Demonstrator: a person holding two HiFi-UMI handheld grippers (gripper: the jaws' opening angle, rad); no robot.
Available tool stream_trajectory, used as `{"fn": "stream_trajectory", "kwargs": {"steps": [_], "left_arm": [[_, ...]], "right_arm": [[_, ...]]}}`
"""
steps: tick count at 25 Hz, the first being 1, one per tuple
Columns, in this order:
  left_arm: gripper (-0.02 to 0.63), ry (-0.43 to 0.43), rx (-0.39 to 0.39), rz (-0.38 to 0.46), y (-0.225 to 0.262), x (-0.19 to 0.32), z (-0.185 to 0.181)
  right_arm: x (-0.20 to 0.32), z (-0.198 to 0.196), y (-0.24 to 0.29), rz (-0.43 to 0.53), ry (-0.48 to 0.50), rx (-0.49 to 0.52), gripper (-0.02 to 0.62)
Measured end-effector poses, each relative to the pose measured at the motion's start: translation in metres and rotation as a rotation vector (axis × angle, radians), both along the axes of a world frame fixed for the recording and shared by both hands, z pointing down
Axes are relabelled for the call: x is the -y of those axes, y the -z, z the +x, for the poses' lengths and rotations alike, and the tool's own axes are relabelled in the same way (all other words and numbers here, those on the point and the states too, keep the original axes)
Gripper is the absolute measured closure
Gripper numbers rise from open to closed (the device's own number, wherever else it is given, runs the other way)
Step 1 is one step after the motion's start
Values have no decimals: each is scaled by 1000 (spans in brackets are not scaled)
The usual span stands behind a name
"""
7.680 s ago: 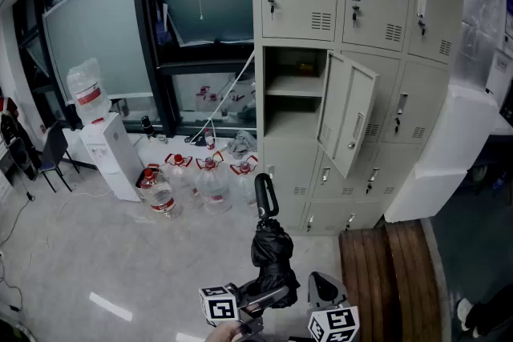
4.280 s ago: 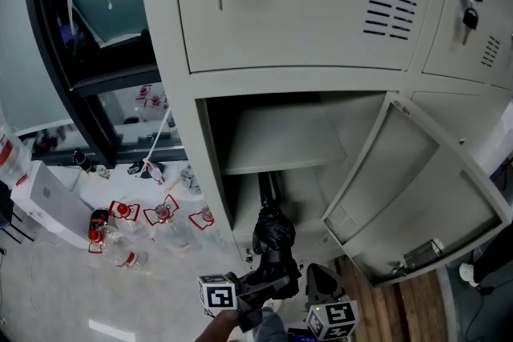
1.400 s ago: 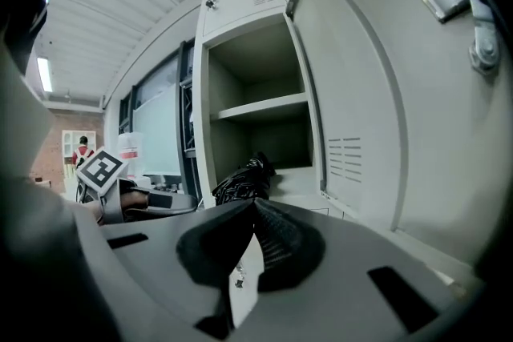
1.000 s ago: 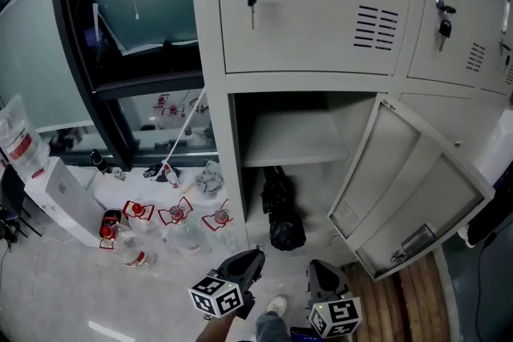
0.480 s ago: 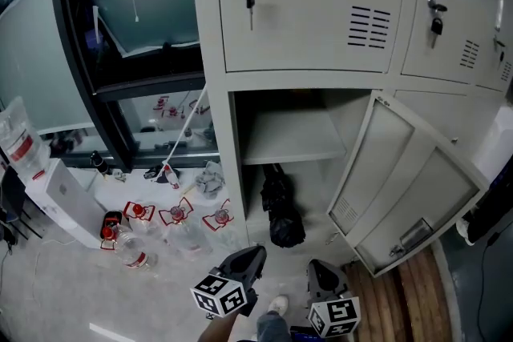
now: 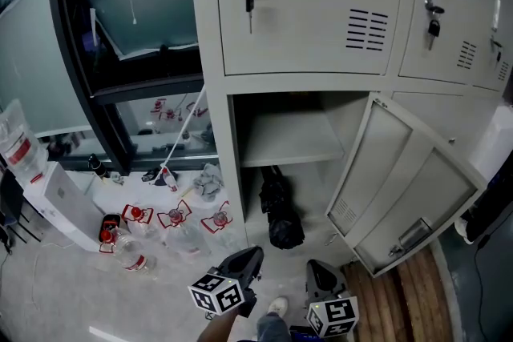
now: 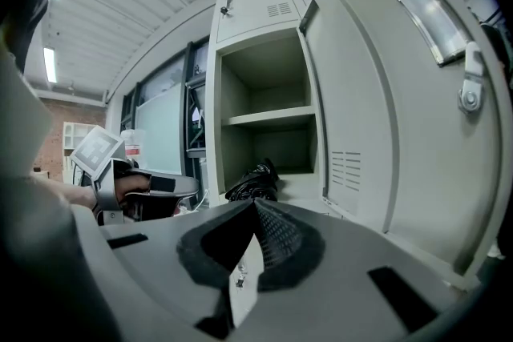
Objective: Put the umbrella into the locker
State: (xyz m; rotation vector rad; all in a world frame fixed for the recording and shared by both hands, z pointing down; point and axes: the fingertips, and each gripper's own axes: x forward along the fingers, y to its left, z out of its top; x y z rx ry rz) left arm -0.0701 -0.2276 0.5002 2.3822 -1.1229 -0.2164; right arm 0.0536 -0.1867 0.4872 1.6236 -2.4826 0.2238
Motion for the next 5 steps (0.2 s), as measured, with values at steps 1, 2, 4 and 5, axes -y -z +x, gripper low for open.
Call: {"fn": "stream_trajectory", "kwargs": {"steps": [1, 2, 4, 5], "left_arm": [[592, 2, -5, -3, 0, 1, -1], [592, 3, -8, -3, 0, 1, -2], [592, 3, -15, 0, 1, 2, -3], [592, 2, -19, 1, 2, 2, -4]], "right_arm": [[0, 0, 0, -1, 0, 0, 595], [0, -1, 0, -1, 0, 0, 595], [0, -2, 0, -1, -1, -1, 595], [0, -2, 0, 0, -1, -2, 595]]}}
